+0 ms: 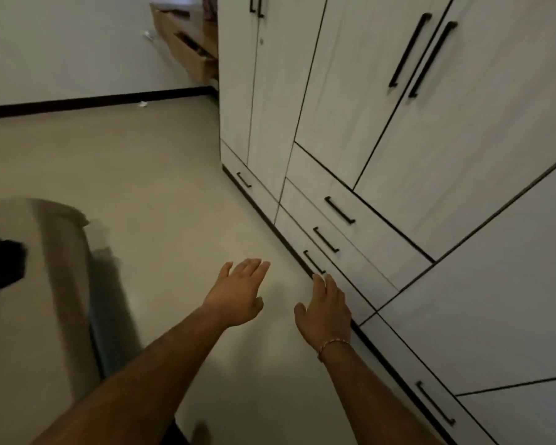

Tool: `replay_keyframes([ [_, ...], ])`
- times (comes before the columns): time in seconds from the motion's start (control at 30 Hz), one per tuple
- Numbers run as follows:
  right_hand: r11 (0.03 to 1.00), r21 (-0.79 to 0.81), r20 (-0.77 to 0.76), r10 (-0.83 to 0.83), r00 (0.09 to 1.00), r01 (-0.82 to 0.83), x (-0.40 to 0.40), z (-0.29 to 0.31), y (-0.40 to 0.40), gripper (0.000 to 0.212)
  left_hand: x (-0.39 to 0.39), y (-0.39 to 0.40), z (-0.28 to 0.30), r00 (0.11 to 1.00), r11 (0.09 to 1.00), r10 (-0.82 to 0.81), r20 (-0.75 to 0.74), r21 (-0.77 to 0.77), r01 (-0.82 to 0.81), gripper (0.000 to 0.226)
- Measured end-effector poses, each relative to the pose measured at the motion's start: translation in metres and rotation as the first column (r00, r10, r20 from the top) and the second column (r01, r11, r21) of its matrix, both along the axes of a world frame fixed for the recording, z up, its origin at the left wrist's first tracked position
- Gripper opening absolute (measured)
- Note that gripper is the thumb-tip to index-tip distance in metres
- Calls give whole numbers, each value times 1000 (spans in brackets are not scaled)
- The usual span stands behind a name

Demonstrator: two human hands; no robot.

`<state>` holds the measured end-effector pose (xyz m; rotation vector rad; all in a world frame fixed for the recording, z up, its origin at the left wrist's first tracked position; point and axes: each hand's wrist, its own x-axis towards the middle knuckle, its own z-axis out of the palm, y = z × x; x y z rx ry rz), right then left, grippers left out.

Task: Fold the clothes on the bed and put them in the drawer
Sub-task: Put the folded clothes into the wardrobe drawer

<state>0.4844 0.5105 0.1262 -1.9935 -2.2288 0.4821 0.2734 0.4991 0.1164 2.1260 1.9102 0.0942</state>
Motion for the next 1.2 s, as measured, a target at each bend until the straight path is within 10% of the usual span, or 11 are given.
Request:
replay_keyframes([
  [0.6, 905, -233, 28, -359, 933, 356, -48, -38, 333, 80, -34, 430, -8, 898, 886, -437, 57, -148, 440, 75],
  [1.0, 865, -380, 48, -336, 941, 328, 18, -128, 522, 72, 64, 584, -100, 809, 756, -587, -26, -377, 536, 78],
  [1.2, 778, -512, 181, -317, 931, 364, 23, -183, 557, 104, 73, 614, -139, 791, 754, -612, -32, -324, 571, 82],
])
